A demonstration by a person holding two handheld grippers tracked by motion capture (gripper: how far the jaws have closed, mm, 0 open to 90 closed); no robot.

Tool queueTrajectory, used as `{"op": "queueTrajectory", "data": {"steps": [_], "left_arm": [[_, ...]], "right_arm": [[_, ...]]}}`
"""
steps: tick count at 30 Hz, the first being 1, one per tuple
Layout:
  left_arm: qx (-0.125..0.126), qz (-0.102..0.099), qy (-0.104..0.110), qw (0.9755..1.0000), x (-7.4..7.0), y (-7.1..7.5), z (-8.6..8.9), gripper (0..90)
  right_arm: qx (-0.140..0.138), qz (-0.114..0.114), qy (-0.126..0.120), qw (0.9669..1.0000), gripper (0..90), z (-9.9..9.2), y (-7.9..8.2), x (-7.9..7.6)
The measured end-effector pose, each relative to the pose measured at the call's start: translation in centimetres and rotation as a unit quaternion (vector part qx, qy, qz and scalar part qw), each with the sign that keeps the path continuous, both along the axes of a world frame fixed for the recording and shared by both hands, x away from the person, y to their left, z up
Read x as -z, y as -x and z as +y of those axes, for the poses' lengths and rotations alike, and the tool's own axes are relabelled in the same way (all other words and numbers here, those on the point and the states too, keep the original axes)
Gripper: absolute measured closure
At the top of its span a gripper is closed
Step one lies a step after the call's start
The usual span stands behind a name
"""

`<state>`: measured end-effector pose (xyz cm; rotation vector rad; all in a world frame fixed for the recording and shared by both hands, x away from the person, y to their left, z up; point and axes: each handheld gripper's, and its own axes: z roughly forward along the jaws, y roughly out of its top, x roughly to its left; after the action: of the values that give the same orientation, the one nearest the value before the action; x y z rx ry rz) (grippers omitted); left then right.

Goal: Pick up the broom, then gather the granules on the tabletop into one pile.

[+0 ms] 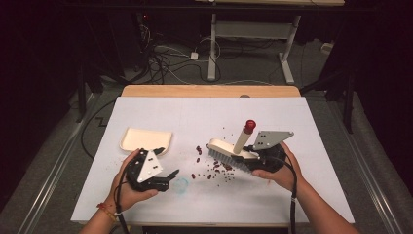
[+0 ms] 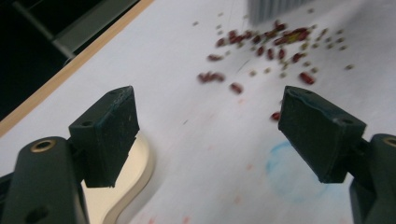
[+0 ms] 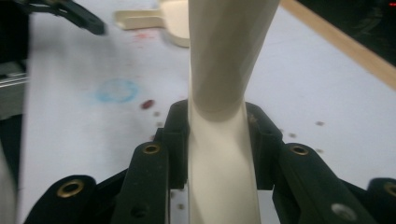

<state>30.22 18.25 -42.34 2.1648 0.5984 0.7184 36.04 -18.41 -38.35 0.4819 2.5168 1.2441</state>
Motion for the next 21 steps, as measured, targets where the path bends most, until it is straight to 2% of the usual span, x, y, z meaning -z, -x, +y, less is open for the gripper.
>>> {"op": "queueTrajectory", "data": {"steps": [2, 3, 5, 7, 9, 13, 14, 16, 18, 19, 20, 21], "left_arm": [[-0.020, 0.005, 0.011, 0.9997, 0.4, 0.2, 1.5, 17.8], [-0.043, 0.008, 0.012, 0.9990, 0.9, 0.4, 2.8, 17.8], [-0.049, 0.014, 0.017, 0.9986, 1.2, 0.6, 3.3, 17.8], [-0.064, 0.018, 0.012, 0.9977, 1.8, 0.9, 4.0, 17.8], [-0.066, 0.027, 0.017, 0.9973, 2.1, 1.3, 4.5, 17.8], [-0.064, 0.018, 0.007, 0.9977, 2.3, 1.6, 4.3, 17.8], [-0.059, 0.015, -0.010, 0.9981, 2.5, 1.6, 4.1, 17.8], [-0.058, 0.018, -0.015, 0.9981, 2.6, 1.5, 4.0, 17.4], [-0.056, 0.022, -0.012, 0.9981, 2.7, 1.3, 4.0, 17.2], [-0.058, 0.022, -0.009, 0.9980, 2.7, 1.2, 4.0, 17.2], [-0.060, 0.025, -0.006, 0.9979, 2.7, 1.1, 4.1, 17.2], [-0.060, 0.025, -0.006, 0.9979, 2.7, 1.1, 4.1, 17.1]], "right_arm": [[0.012, -0.009, 0.005, 0.9999, 67.5, -0.4, -0.4, -0.1], [0.021, -0.012, 0.006, 0.9997, 67.5, -0.5, -0.4, -0.2], [0.037, -0.022, 0.010, 0.9990, 67.5, -0.9, -0.7, -0.2], [0.052, -0.027, 0.005, 0.9983, 67.6, -1.3, -1.1, -0.2], [0.068, -0.030, 0.001, 0.9972, 67.6, -1.7, -1.6, 0.0], [0.100, -0.044, 0.013, 0.9940, 67.7, -2.4, -3.0, 0.2], [0.105, -0.047, 0.012, 0.9933, 67.6, -2.5, -3.4, 0.2], [0.112, -0.052, 0.009, 0.9923, 67.7, -2.8, -4.5, 0.2], [0.126, -0.063, 0.017, 0.9898, 67.7, -2.8, -5.7, 0.3], [0.126, -0.063, 0.017, 0.9898, 67.7, -2.8, -5.7, 0.3], [0.140, -0.074, 0.026, 0.9871, 67.7, -2.7, -7.2, 0.5], [0.140, -0.074, 0.026, 0.9871, 67.7, -2.7, -7.2, 0.5]]}}
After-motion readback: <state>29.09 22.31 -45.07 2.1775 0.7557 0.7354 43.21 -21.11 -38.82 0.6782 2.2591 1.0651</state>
